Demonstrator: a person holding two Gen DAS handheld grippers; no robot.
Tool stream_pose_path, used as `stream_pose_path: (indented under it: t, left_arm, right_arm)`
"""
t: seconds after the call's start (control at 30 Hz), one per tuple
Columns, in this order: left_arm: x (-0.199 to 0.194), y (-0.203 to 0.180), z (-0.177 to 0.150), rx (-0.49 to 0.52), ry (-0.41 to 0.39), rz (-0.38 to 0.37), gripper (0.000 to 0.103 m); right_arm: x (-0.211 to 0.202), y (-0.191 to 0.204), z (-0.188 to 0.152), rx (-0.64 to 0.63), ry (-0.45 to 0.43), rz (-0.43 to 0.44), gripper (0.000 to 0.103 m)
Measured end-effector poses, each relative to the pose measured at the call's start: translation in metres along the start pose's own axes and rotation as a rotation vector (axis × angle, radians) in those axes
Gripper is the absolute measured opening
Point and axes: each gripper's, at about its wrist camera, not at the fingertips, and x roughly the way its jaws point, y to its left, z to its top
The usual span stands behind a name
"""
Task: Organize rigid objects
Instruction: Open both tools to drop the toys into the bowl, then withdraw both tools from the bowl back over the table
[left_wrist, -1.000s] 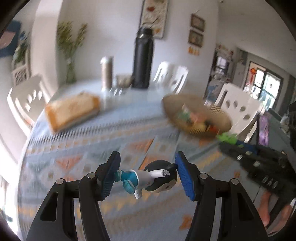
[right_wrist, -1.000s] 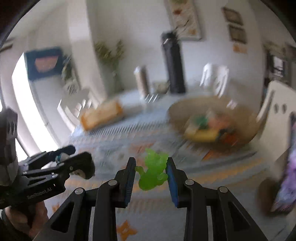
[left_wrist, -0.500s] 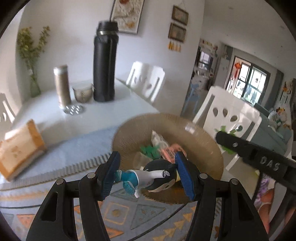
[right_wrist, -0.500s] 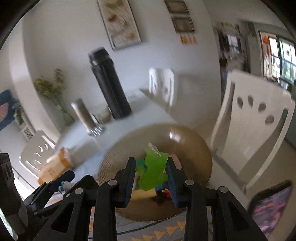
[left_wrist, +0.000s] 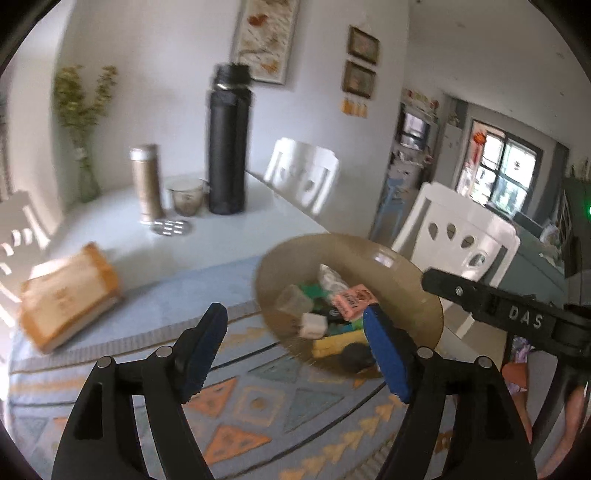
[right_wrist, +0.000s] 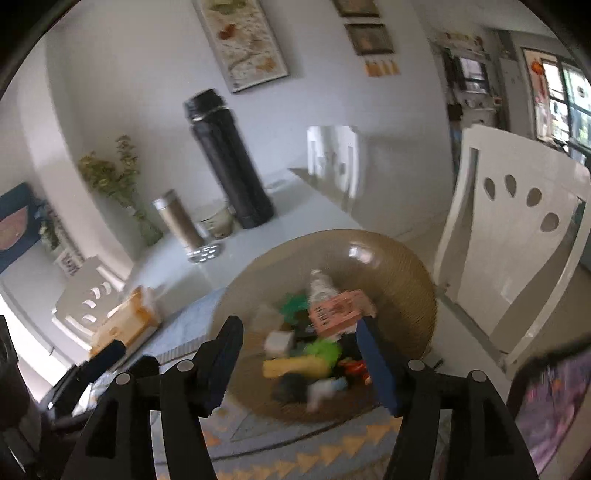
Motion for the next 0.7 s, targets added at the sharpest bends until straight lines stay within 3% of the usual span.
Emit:
stream_pose_path:
  t: [0.17,0.27,0.3,0.4,0.5,0.7]
  left_arm:
    - [-0.078,0.033,-0.019,-0.07,-0.094,0.088,0.084]
    - [-0.132,0.051,-0.034,-0.131,-0.146,0.129,0.084]
    - [-0.144,0.053,-0.038,-0.137,-0.164,0.141,0.087]
    - [-0.175,0.061,-0.057,-0.133,-0.22,0.234,0.103]
    - [-0.178,0.069,-0.079,-0.113,-0.233,0.338,0.103]
    - [-0.127,0.109,-0.112,-0.15,-0.106,0.448,0.103]
  right_arm:
    - [-0.024,0.052,-0.029,-0.096,0.016,0.087,0.065]
    - [-0.029,0.085,-0.051,-0.15,0.028,0.139,0.076]
    - [-0.028,0.096,-0.059,-0.163,0.033,0.155,0.081]
    - [-0.022,0.125,-0.086,-0.204,0.024,0.18,0.083]
    - [-0.007,0.146,-0.113,-0.278,-0.005,0.138,0.084]
    - [0.029,0.156,-0.156,-0.363,-0.02,0.099,0.084]
